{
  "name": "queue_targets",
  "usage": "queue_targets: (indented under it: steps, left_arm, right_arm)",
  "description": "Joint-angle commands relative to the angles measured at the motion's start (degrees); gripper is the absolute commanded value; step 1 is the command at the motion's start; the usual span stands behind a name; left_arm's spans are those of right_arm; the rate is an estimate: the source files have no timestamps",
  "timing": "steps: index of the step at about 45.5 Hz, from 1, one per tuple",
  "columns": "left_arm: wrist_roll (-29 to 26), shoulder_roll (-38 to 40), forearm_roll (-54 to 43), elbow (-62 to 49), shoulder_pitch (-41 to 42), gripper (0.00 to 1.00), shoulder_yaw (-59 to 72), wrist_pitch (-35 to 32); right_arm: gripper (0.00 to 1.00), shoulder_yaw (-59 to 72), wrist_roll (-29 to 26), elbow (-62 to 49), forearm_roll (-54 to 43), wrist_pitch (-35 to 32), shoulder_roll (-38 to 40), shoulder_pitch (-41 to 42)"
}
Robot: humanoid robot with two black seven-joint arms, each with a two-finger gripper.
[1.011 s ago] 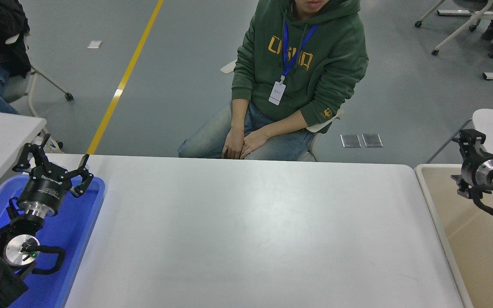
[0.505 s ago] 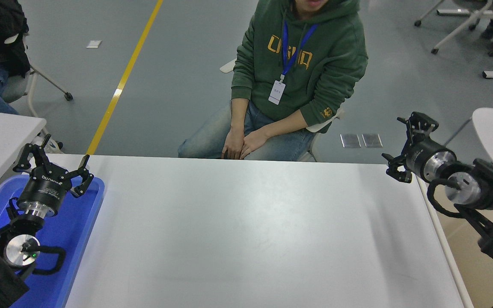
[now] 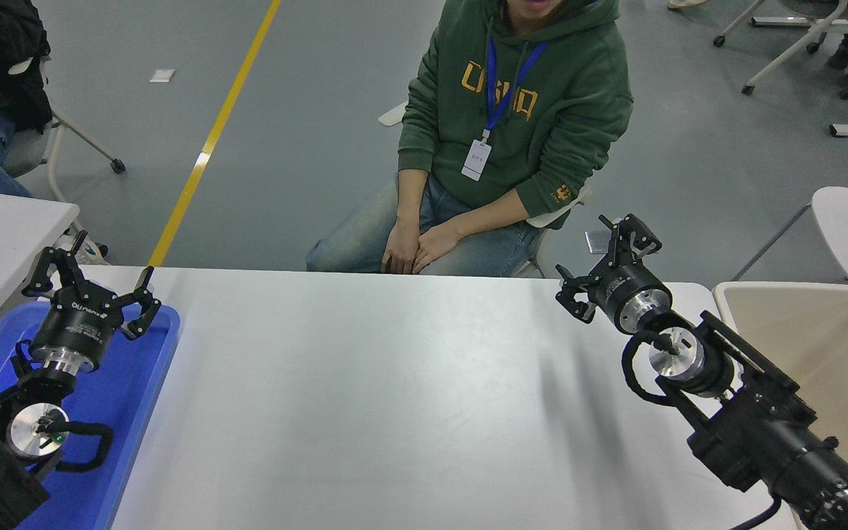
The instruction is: Clean the table surface
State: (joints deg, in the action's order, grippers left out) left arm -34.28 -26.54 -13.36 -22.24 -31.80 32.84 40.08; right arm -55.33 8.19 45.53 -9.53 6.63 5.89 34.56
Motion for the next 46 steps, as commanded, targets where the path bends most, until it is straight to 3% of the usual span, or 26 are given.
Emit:
queue_targets:
  steps: [1,26,38,46]
  left_arm:
    - [0.0,0.0,0.0,0.0,0.0,1.00,-0.1,0.0]
    - [0.0,0.0,0.0,0.0,0.0,1.00,-0.1,0.0]
    - [0.0,0.0,0.0,0.0,0.0,1.00,-0.1,0.0]
    - [0.0,0.0,0.0,0.0,0.0,1.00,-0.1,0.0]
  right_arm:
    - [1.00,-0.7,5.9,-6.5,0.3,-0.7,-3.7,0.1]
    - [1.00,4.8,12.5,-6.2,-0.9,-2.8,-4.0,-0.4]
    - [1.00,8.5,16.2,-6.7,-10.2,-2.7,-3.9,-0.5]
    - [1.00,9.3,16.9,-7.0,-11.1,-2.6,-3.7,-0.5]
